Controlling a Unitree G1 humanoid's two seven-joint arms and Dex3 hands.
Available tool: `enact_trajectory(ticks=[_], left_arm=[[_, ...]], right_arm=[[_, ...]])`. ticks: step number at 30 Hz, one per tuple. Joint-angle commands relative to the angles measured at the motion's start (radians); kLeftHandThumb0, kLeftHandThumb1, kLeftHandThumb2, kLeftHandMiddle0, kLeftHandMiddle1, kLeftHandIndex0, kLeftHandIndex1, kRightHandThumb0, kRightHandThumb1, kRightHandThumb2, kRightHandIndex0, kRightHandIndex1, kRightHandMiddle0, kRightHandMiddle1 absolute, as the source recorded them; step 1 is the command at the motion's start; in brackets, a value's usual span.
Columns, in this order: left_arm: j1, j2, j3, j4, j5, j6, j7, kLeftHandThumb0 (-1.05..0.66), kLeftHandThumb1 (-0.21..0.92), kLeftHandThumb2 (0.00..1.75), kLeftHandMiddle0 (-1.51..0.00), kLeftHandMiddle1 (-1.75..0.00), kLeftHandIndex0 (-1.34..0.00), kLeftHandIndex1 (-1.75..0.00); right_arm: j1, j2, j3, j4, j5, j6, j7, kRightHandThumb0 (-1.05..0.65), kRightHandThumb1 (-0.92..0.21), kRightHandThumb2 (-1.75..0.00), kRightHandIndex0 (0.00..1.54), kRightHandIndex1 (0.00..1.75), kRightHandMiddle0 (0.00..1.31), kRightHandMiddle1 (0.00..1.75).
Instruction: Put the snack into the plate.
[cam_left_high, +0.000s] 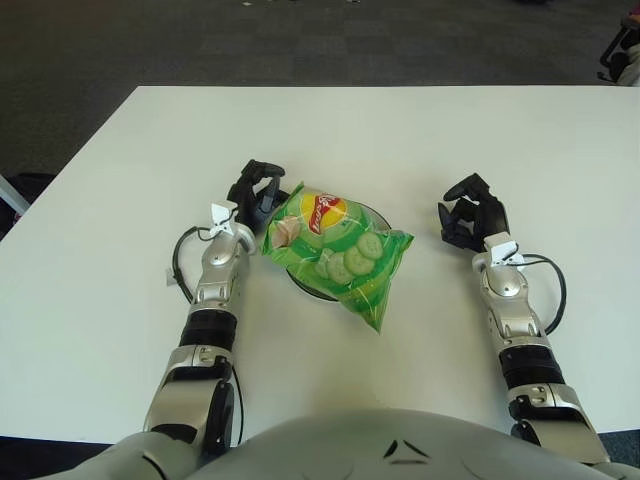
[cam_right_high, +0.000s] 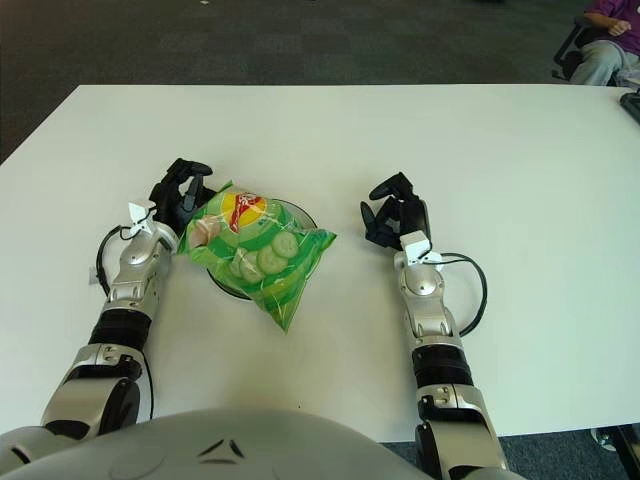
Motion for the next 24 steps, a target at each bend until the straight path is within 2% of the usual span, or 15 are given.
enact_trajectory(ticks=[1, 24], left_arm=[[0.001, -0.006, -0.003, -0.018, 0.009, 0.015, 0.018, -0.35, 0.92, 0.41, -0.68, -1.53, -0.31, -1.64], [0.010, -0.024, -0.022, -0.026, 0.054, 0.027, 0.056, -0.35, 0.91, 0.43, -0.72, -1.61, -0.31, -1.65]], right_arm=[[0.055, 0.013, -0.001, 0.033, 0.010, 0.031, 0.011, -0.39, -0.64, -0.89, 0.88, 1.75, 0.38, 1.75], [0.063, 0.026, -0.018, 0.014, 0.036, 0.019, 0.024, -0.39, -0.66, -0.86, 0.89, 1.75, 0.36, 1.75]])
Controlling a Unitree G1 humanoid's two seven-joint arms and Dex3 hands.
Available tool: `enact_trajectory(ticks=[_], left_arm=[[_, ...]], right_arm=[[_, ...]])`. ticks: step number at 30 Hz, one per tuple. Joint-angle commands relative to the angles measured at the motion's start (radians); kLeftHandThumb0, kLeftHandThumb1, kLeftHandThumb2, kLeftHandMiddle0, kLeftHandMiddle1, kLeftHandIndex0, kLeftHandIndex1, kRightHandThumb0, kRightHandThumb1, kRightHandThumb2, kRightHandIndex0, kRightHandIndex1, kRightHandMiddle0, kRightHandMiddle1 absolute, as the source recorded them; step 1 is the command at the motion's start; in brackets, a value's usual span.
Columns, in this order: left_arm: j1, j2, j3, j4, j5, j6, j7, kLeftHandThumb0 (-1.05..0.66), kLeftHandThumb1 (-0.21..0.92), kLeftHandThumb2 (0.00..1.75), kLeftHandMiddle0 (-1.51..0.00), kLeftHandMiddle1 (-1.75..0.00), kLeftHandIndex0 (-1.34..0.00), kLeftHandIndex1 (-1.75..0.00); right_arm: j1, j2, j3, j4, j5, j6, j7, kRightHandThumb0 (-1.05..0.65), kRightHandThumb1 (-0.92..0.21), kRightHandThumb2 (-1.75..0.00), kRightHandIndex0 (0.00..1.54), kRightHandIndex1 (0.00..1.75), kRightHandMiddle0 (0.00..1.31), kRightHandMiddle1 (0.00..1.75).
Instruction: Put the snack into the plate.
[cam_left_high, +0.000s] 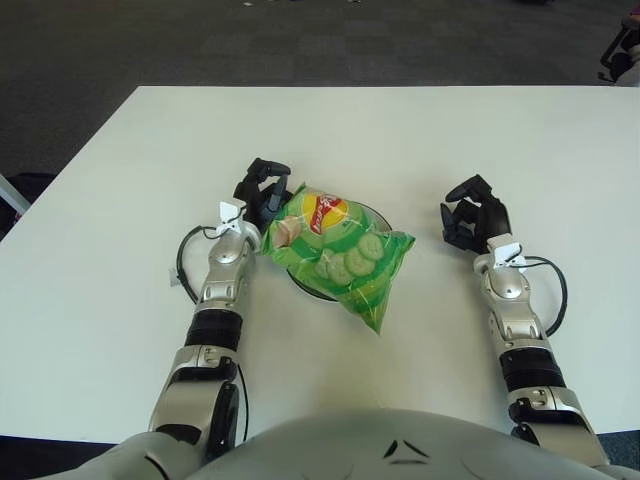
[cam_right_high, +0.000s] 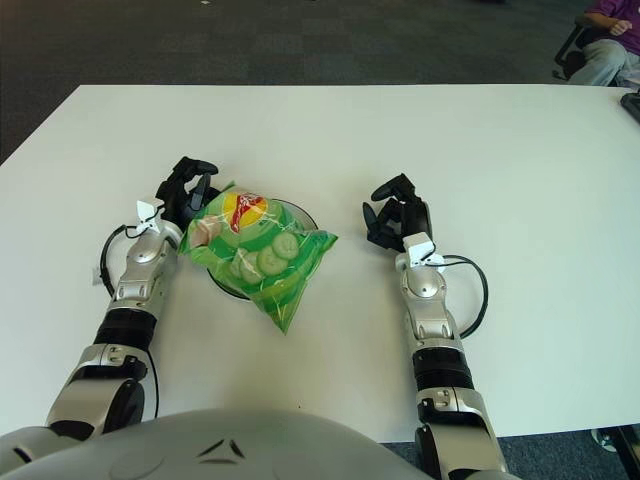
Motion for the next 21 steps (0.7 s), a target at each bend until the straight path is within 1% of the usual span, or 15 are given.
enact_trajectory(ticks=[1, 3, 6, 10, 14, 21], left_arm=[[0.010, -0.002, -0.001, -0.006, 0.008, 0.010, 0.013, -0.35, 0.89, 0.48, -0.75, -1.66, -0.30, -1.67], [0.009, -0.006, 0.000, -0.006, 0.006, 0.010, 0.015, -0.36, 0.84, 0.59, -0.84, -1.71, -0.29, -1.72], [0.007, -0.009, 0.001, -0.003, 0.005, 0.009, 0.020, -0.36, 0.81, 0.65, -0.88, -1.73, -0.28, -1.74], [0.004, -0.012, 0.002, 0.003, 0.005, 0.006, 0.022, -0.36, 0.80, 0.67, -0.90, -1.74, -0.28, -1.74], [0.002, -0.012, 0.003, 0.014, 0.004, -0.004, 0.022, -0.37, 0.80, 0.67, -0.90, -1.75, -0.28, -1.75], [0.004, -0.010, 0.012, 0.025, 0.005, -0.043, 0.031, -0.36, 0.80, 0.67, -0.90, -1.75, -0.28, -1.75]], right_arm=[[0.050, 0.019, 0.001, 0.037, 0.011, 0.008, 0.009, -0.39, -0.67, -0.85, 0.89, 1.75, 0.36, 1.75], [0.050, 0.025, -0.004, 0.040, 0.019, -0.002, 0.008, -0.39, -0.67, -0.85, 0.88, 1.75, 0.36, 1.75], [0.048, 0.042, -0.016, 0.046, 0.042, -0.025, 0.004, -0.38, -0.67, -0.84, 0.88, 1.75, 0.35, 1.75], [0.043, 0.063, -0.032, 0.066, 0.058, -0.080, -0.017, -0.38, -0.68, -0.83, 0.88, 1.75, 0.35, 1.75], [0.035, 0.078, -0.042, 0.094, 0.052, -0.131, -0.046, -0.38, -0.69, -0.81, 0.87, 1.75, 0.34, 1.75], [0.027, 0.086, -0.040, 0.116, 0.038, -0.160, -0.072, -0.38, -0.70, -0.81, 0.87, 1.75, 0.34, 1.75]])
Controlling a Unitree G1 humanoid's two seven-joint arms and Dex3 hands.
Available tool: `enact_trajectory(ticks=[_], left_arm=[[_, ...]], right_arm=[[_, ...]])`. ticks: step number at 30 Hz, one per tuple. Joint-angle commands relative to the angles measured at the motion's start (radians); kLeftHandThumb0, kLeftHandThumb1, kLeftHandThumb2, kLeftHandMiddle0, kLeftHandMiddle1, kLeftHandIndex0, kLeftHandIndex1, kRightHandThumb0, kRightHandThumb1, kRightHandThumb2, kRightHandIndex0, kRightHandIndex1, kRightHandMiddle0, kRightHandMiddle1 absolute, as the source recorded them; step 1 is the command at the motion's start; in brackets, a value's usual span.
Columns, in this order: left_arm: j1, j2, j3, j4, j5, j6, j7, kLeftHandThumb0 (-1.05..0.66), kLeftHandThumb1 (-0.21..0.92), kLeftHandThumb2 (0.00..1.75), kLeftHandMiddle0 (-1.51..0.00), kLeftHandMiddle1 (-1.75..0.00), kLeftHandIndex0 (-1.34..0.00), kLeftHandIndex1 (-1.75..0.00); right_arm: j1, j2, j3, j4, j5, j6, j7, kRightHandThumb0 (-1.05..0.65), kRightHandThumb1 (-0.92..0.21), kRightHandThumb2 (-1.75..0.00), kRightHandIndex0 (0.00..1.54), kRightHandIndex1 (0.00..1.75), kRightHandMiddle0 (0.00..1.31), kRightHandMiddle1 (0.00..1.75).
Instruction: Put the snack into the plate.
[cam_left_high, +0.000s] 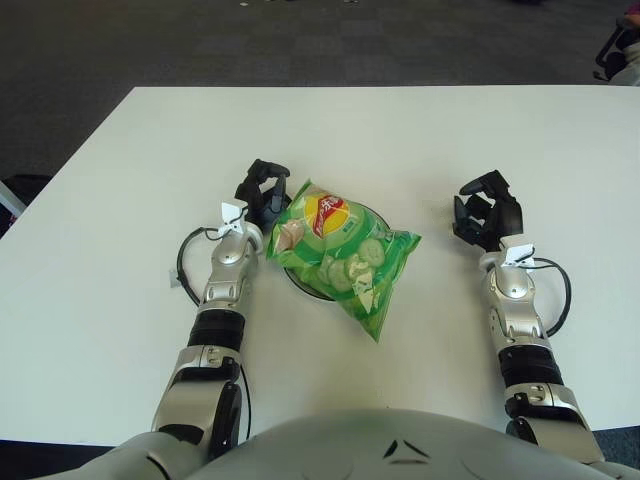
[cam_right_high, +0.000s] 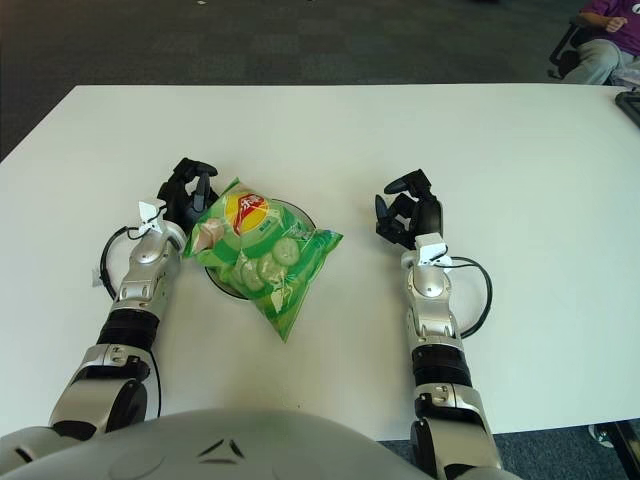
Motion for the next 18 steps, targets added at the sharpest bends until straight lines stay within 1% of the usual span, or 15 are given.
enact_trajectory(ticks=[1, 4, 8, 18], left_arm=[[0.010, 0.004, 0.012, 0.004, 0.005, -0.034, 0.012, -0.36, 0.80, 0.67, -0.90, -1.75, -0.28, -1.75], [0.059, 0.000, 0.026, -0.048, 0.007, -0.075, 0.031, -0.36, 0.80, 0.67, -0.89, -1.75, -0.28, -1.75], [0.096, -0.008, 0.030, -0.085, 0.004, -0.093, 0.041, -0.36, 0.80, 0.67, -0.89, -1.75, -0.28, -1.75], [0.115, -0.029, 0.035, -0.088, 0.009, -0.116, 0.071, -0.36, 0.79, 0.68, -0.88, -1.75, -0.28, -1.75]], right_arm=[[0.052, 0.047, 0.012, 0.061, -0.007, -0.022, -0.014, -0.38, -0.70, -0.81, 0.87, 1.75, 0.34, 1.75], [0.053, 0.048, 0.014, 0.055, -0.010, -0.020, -0.019, -0.38, -0.69, -0.82, 0.87, 1.75, 0.34, 1.75], [0.054, 0.048, 0.015, 0.049, -0.010, -0.016, -0.021, -0.38, -0.69, -0.82, 0.87, 1.75, 0.34, 1.75], [0.066, 0.048, 0.015, 0.029, -0.007, -0.007, -0.020, -0.38, -0.68, -0.83, 0.87, 1.75, 0.35, 1.75]])
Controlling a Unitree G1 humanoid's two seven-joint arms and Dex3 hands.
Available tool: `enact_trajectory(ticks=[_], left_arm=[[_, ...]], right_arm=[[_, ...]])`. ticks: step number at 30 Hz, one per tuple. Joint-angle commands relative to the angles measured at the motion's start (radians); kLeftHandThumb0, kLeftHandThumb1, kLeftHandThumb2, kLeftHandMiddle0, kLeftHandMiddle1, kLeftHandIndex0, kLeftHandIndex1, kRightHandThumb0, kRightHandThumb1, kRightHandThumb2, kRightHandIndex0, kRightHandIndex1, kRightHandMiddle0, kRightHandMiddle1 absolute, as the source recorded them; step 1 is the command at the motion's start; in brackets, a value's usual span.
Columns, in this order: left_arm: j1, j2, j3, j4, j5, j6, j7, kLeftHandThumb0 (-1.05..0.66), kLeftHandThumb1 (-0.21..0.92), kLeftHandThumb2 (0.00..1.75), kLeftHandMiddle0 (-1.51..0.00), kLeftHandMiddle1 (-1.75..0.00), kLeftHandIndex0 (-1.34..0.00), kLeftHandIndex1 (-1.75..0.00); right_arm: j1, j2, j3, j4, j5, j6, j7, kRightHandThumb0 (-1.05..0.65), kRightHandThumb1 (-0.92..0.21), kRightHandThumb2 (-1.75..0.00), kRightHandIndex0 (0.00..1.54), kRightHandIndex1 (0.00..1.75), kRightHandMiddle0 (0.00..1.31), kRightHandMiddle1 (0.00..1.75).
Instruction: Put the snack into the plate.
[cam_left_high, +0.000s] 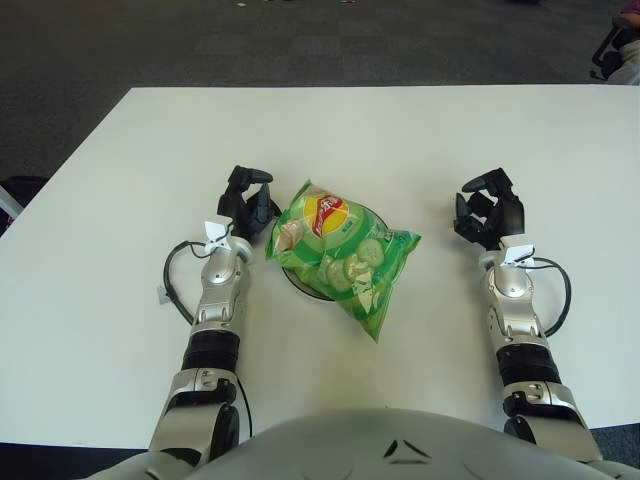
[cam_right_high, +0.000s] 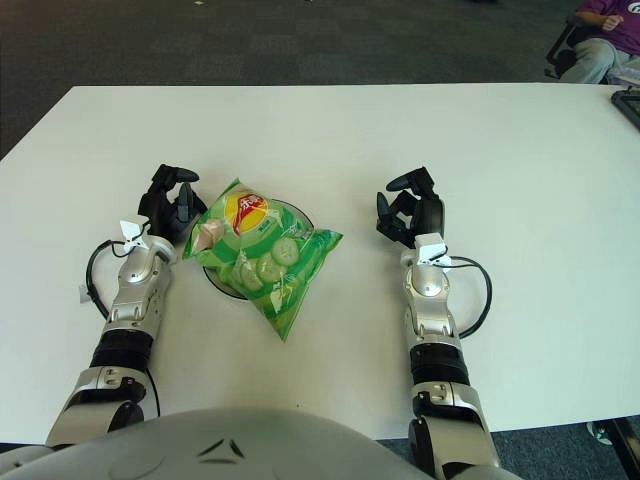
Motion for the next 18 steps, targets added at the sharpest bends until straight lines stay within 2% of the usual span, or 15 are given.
enact_trajectory(ticks=[1, 9, 18], left_arm=[[0.007, -0.013, 0.002, -0.004, 0.012, -0.019, 0.025, -0.36, 0.79, 0.68, -0.88, -1.75, -0.28, -1.75], [-0.004, -0.027, 0.004, 0.010, 0.044, -0.049, 0.093, -0.37, 0.77, 0.71, -0.88, -1.75, -0.30, -1.75], [-0.015, -0.027, 0.003, 0.026, 0.051, -0.058, 0.111, -0.37, 0.76, 0.73, -0.88, -1.75, -0.30, -1.75]], right_arm=[[0.062, 0.044, 0.013, 0.037, -0.001, -0.002, -0.004, -0.38, -0.68, -0.83, 0.87, 1.75, 0.35, 1.75], [0.069, 0.039, 0.009, 0.024, 0.007, 0.001, 0.003, -0.38, -0.68, -0.84, 0.87, 1.75, 0.35, 1.75], [0.072, 0.037, 0.006, 0.013, 0.018, 0.012, 0.014, -0.38, -0.68, -0.84, 0.87, 1.75, 0.35, 1.75]])
